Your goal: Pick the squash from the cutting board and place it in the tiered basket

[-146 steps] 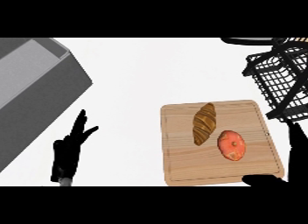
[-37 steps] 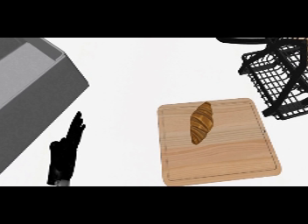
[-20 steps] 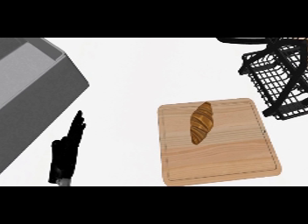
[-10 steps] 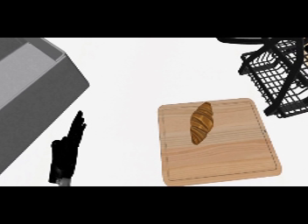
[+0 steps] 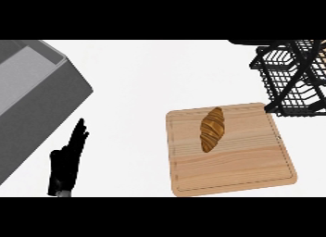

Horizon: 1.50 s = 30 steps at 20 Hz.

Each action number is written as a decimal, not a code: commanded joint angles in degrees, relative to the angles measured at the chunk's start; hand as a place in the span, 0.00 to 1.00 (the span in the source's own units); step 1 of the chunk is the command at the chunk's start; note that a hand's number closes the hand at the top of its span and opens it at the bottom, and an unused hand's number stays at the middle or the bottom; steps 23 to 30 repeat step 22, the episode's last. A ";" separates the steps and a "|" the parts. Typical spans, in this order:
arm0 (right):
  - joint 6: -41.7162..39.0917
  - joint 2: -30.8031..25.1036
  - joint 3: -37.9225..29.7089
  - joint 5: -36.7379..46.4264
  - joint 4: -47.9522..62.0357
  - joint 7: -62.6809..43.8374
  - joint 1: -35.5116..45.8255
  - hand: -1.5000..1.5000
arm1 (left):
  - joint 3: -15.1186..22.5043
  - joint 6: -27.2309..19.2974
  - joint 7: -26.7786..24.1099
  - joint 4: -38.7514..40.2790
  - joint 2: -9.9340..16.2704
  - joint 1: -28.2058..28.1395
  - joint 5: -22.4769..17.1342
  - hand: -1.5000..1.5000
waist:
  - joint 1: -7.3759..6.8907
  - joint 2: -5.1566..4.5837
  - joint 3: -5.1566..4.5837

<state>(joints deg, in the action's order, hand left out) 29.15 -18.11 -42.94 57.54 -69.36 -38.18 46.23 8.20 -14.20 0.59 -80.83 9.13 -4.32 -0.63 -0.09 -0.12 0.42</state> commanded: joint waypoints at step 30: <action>-32.05 9.13 -22.98 -25.42 -77.68 -21.01 -40.32 0.00 | -2.18 -1.86 -0.77 -0.73 -0.80 -5.68 -0.44 0.50 | 6.21 2.02 -0.38</action>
